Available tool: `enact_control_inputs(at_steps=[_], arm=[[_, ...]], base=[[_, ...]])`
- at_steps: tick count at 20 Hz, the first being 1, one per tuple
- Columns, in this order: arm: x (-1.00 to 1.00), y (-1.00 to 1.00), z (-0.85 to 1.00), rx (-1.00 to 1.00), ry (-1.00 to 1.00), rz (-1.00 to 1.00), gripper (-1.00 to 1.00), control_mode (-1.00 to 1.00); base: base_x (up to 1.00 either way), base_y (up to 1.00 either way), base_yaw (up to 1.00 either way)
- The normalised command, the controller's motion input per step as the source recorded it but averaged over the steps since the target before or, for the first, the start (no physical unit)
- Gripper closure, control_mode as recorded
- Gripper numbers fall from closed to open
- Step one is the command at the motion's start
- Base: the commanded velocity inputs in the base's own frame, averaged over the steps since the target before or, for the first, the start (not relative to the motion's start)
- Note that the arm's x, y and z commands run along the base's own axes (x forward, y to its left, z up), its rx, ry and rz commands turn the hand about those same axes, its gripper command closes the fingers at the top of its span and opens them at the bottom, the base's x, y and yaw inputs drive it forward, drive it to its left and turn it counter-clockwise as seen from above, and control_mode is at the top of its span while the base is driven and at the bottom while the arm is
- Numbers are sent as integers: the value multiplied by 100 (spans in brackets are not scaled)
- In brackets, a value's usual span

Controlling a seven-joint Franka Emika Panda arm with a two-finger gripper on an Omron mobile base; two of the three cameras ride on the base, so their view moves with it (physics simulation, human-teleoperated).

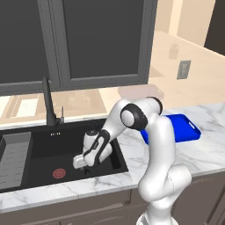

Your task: Pick up all produce items and place them in the sink. Turn on the sink faucet to wash them. Then turn the sink off and put them in the tray.

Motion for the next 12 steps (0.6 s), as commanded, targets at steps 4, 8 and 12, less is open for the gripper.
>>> enact_control_inputs(at_steps=[4, 8, 12], arm=[[-4, 0, -44, 0, 0, 0, -100, -100], [-21, 0, -42, 0, -1, 0, -100, -100], [-16, 2, -45, 0, 0, 0, -100, -100]], base=[[0, 0, 0], [0, 0, 0], [0, 0, 0]])
